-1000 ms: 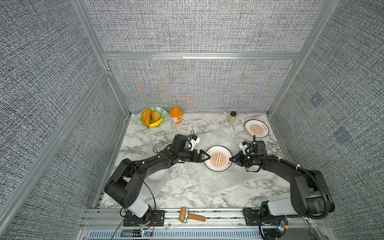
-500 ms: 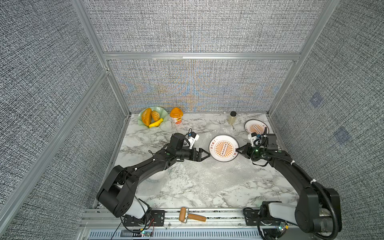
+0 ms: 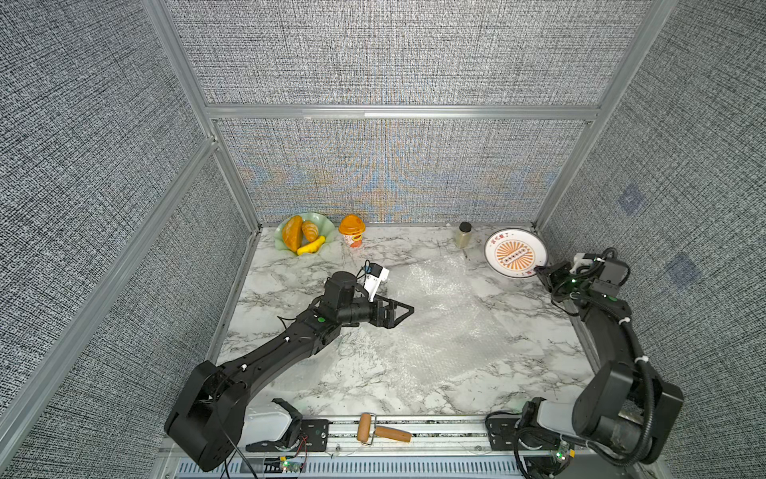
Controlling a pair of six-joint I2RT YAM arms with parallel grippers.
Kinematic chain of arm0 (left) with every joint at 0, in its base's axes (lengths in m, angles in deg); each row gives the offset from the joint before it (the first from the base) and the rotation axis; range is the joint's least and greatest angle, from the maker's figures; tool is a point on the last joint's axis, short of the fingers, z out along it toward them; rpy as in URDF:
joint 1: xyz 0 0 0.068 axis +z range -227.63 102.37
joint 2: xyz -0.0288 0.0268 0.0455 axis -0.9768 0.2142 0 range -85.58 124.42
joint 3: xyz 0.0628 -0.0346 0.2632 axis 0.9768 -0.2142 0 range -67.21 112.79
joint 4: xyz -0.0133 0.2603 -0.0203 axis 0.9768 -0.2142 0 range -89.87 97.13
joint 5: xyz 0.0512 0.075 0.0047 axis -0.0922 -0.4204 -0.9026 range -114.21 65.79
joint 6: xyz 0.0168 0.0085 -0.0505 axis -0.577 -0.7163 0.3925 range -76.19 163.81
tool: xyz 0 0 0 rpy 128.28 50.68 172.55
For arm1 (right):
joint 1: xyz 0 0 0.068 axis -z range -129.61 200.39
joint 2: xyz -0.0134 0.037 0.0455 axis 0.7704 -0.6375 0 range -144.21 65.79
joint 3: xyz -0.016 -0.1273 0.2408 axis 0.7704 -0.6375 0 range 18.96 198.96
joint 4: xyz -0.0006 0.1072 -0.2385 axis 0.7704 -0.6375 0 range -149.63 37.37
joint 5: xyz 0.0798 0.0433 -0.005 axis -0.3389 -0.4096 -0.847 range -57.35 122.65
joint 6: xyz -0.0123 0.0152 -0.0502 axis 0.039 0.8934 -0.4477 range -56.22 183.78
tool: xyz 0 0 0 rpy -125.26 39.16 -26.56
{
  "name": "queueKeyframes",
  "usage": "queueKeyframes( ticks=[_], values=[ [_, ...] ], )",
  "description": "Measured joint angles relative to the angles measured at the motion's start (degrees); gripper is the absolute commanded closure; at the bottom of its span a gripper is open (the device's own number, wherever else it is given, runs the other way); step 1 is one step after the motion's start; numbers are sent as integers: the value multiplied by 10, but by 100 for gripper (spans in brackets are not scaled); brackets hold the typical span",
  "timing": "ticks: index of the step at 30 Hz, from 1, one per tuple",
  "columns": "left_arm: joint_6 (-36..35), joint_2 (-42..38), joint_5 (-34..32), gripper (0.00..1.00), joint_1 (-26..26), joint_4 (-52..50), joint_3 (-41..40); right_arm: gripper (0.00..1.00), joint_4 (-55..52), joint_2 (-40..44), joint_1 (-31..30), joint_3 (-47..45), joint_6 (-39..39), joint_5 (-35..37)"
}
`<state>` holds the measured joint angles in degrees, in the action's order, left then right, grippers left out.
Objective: Unpack dinner plates from bubble wrap
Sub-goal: Pick up the plate from the bubble wrap, then place the plate on the plate.
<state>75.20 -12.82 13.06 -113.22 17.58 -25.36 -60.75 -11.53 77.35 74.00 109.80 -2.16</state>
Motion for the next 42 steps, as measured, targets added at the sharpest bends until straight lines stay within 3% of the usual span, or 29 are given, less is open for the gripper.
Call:
queueKeyframes(
  ticks=[6,19,28,42],
  values=[
    [-3,-30,-13,1,0,-2,-22,100,53,-119,45,56,38,15],
    [-3,-68,-25,1,0,-11,-42,100,130,-355,23,178,84,35],
    [-5,-67,-35,1,0,-20,-49,100,106,-436,10,243,66,37],
    [-3,-59,-43,1,0,-21,-48,100,100,-467,-3,262,56,37]
  ],
)
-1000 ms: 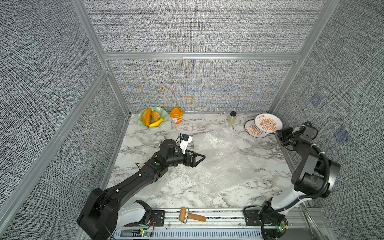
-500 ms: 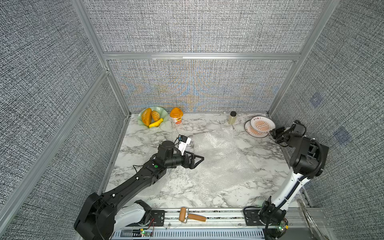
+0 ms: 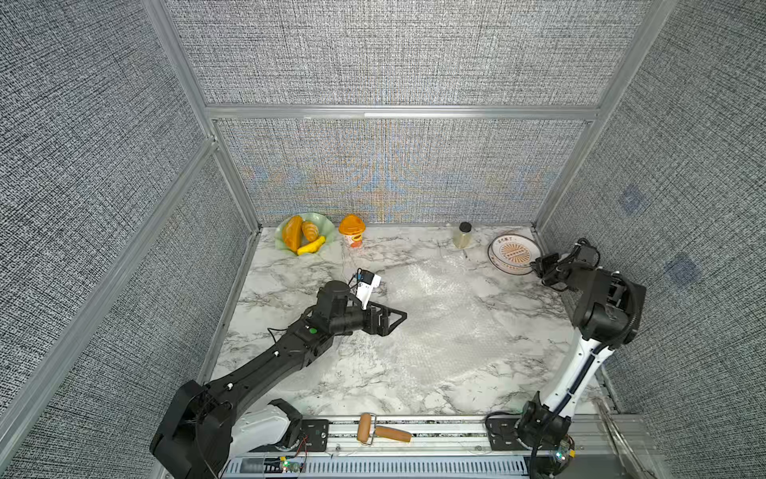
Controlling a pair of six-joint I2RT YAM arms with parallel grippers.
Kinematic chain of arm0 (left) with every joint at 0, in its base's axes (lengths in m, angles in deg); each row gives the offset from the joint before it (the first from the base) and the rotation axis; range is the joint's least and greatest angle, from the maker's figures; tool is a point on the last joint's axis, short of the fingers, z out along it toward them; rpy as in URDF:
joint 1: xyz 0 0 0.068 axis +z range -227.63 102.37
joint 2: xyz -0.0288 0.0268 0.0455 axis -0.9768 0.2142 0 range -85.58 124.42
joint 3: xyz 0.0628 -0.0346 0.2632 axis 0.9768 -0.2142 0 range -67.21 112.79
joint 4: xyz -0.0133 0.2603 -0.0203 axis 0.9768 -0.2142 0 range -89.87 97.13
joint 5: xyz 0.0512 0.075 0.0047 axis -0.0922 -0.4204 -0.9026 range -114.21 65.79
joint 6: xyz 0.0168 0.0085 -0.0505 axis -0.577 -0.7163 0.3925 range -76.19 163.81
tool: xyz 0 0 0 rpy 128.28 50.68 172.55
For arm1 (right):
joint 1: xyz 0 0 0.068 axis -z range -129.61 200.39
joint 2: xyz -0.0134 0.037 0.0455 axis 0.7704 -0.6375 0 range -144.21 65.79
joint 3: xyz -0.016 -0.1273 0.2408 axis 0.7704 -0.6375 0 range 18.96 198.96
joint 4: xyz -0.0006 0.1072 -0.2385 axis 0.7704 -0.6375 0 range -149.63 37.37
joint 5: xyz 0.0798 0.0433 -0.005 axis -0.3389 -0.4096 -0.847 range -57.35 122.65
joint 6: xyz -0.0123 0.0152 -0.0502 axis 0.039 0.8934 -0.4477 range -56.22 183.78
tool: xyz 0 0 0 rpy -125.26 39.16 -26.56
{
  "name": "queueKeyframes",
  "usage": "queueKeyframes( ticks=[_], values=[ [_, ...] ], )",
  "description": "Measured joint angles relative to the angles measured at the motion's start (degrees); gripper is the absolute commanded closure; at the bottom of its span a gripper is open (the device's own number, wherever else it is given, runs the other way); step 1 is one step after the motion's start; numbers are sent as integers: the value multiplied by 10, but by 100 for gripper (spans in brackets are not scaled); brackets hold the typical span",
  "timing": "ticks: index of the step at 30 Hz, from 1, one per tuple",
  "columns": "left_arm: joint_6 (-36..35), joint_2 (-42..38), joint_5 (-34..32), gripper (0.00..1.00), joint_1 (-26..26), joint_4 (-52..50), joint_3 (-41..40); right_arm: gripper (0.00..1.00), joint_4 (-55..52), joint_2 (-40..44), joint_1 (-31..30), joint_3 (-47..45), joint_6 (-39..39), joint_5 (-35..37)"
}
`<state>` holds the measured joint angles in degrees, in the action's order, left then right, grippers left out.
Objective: Unpack dinner plates from bubble wrap
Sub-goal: Place the plate on the plate.
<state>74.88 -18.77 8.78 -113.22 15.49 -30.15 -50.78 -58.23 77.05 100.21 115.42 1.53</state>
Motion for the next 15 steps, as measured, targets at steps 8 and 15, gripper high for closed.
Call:
queueKeyframes(
  ticks=[8,15],
  values=[
    [1,5,0,1,0,0,1,99,0,-8,-3,1,-5,-9],
    [5,13,0,1,0,6,1,78,-4,-7,-3,5,-12,-10]
  ],
)
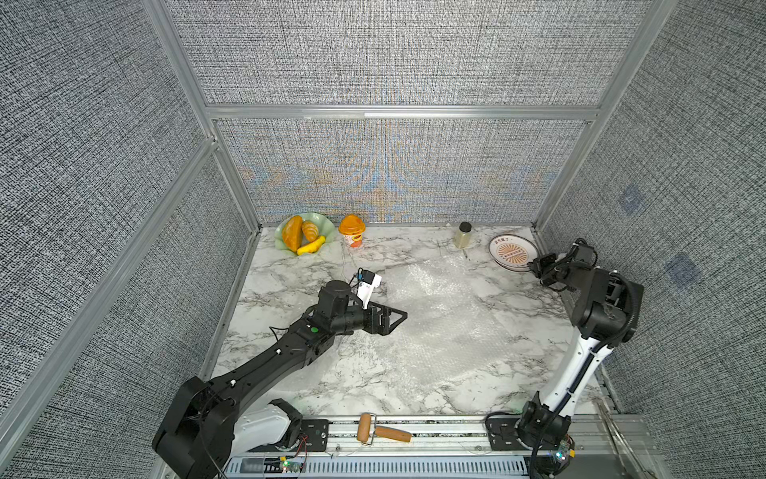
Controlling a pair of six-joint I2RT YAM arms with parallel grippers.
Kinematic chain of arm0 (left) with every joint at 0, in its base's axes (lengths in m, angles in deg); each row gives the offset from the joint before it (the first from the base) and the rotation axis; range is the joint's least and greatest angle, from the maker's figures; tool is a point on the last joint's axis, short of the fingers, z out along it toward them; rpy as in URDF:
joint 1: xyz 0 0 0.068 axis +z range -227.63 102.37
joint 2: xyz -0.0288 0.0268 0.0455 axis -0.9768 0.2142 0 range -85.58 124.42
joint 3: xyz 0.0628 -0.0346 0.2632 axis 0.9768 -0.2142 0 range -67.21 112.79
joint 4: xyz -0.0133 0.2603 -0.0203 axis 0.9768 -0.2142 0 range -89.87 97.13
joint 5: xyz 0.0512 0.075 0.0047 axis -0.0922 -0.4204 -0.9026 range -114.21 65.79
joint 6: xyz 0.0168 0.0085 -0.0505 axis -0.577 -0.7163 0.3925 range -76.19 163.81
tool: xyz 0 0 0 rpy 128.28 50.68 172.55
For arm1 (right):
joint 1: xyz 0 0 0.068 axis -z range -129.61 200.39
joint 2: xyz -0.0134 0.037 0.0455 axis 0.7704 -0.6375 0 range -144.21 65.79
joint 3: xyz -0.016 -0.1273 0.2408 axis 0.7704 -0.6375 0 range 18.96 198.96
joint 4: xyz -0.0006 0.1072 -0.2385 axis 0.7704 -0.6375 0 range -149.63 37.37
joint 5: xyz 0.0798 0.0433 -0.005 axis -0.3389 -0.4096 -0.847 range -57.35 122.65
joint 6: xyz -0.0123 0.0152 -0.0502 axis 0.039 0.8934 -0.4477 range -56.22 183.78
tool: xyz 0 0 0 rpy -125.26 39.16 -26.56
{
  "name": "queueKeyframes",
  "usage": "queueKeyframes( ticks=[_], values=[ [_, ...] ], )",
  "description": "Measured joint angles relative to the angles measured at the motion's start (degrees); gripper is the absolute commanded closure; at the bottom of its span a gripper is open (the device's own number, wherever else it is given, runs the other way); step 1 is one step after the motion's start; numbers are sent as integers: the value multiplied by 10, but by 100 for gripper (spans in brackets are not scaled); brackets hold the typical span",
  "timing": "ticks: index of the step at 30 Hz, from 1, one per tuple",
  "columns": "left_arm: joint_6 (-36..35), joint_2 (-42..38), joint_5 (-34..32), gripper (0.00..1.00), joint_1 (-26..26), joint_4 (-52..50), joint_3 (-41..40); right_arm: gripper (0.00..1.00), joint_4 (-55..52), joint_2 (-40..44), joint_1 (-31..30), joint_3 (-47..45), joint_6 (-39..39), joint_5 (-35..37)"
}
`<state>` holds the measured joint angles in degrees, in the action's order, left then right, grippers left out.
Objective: Unpack dinner plates from bubble wrap
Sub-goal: Place the plate on the plate.
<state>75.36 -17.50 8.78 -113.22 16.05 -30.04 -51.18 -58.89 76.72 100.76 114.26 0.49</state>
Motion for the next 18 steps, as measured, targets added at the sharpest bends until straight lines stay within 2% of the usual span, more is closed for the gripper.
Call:
queueKeyframes(
  ticks=[4,7,14,18],
  values=[
    [0,5,-2,1,0,-1,0,53,-6,15,0,-10,0,2],
    [0,7,-15,1,0,-4,0,42,-7,27,-1,-12,0,2],
    [-1,18,-31,1,0,-14,5,30,-26,42,-1,-12,-2,4],
    [-1,26,-46,1,0,-25,15,28,-56,47,-1,3,-14,15]
  ],
)
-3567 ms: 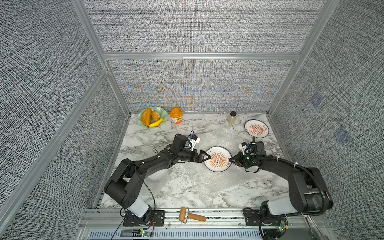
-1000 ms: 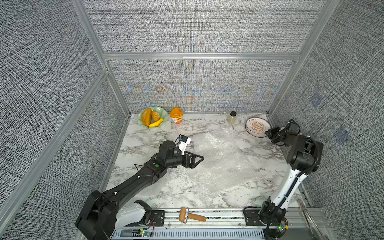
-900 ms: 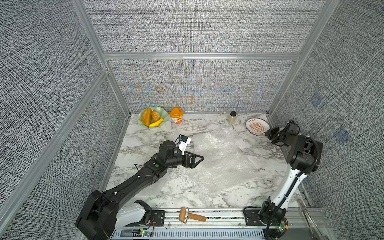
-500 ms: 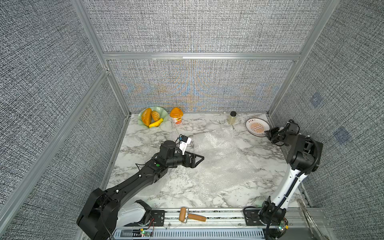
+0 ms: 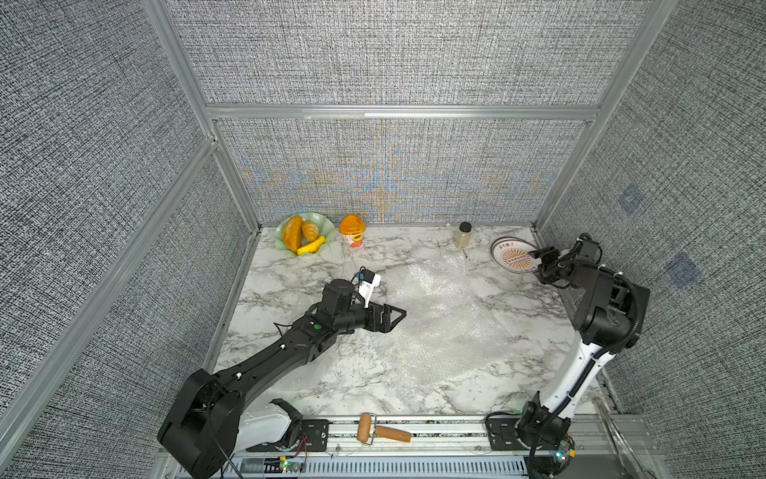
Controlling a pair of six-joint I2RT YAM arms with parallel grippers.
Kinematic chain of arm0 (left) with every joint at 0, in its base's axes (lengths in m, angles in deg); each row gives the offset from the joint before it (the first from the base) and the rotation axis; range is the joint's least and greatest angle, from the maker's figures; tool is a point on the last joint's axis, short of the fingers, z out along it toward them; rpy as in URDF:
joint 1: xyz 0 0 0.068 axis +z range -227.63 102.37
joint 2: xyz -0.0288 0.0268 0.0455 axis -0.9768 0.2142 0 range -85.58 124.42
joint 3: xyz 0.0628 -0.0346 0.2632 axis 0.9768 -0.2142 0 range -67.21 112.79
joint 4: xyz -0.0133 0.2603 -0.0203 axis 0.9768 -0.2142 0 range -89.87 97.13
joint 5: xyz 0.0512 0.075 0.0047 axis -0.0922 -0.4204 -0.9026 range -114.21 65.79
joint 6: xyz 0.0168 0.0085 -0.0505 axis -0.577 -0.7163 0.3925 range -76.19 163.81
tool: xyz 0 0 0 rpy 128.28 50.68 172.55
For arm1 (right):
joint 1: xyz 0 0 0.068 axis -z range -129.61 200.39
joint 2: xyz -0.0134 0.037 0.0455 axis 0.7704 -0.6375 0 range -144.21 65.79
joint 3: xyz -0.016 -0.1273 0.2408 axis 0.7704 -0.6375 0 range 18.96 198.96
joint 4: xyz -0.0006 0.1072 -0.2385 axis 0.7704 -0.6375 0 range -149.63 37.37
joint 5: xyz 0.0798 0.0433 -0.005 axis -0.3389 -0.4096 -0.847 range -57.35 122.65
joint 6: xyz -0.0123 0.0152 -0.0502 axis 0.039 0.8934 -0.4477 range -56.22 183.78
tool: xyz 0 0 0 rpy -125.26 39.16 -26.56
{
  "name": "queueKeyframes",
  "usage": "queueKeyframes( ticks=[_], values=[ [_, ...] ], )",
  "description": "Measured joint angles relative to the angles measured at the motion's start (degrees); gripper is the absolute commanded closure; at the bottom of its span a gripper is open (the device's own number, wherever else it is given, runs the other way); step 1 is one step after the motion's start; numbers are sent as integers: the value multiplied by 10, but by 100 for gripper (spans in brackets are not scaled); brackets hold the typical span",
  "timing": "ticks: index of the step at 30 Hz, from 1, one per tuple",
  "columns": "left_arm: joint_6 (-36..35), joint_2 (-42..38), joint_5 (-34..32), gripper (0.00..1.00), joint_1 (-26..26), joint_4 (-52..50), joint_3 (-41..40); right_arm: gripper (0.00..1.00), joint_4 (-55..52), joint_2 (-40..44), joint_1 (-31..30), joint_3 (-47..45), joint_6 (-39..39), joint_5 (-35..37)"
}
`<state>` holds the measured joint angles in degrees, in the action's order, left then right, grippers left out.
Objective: Unpack dinner plates from bubble wrap
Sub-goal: Place the plate on the plate.
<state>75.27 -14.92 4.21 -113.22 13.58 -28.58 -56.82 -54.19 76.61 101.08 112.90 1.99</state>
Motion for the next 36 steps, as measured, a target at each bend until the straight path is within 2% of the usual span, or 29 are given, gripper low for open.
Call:
queueKeyframes(
  ticks=[10,24,29,36],
  values=[
    [1,19,-50,1,1,-61,25,25,-93,-16,0,54,-40,30],
    [3,5,-75,1,1,-82,24,23,-110,-33,-11,82,-55,21],
    [5,1,-95,1,1,-99,35,21,-118,11,-9,41,-52,45],
    [18,-38,-171,1,3,-167,39,18,-98,90,-3,-11,-50,75]
  ],
)
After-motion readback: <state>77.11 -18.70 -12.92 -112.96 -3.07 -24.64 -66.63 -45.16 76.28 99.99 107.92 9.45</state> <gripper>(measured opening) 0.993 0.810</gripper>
